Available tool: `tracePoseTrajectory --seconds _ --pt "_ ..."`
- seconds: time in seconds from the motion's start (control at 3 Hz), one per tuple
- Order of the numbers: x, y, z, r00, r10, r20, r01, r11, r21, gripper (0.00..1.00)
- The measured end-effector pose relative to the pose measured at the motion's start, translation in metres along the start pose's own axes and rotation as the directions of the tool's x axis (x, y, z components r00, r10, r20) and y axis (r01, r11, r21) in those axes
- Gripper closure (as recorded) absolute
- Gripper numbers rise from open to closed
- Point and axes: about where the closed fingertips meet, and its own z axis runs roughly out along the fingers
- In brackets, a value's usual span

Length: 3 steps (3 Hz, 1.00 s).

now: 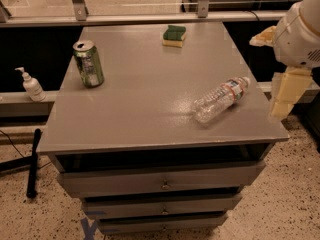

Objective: Place water bottle upright

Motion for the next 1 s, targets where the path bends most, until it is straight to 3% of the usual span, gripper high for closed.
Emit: tracePoseTrajectory --seconds 0.33,0.67,1.0 --pt "-0.003 -0.024 0.032 0.991 -0.134 0.004 0.134 0.9909 -0.014 0.00" --pt "-0.004 -0.035 0.062 0.971 -0.239 0.007 0.239 0.9689 -0.064 0.00" --pt "-0.009 -0.034 0.087 0.945 -0.325 0.036 0.327 0.9383 -0.112 0.00"
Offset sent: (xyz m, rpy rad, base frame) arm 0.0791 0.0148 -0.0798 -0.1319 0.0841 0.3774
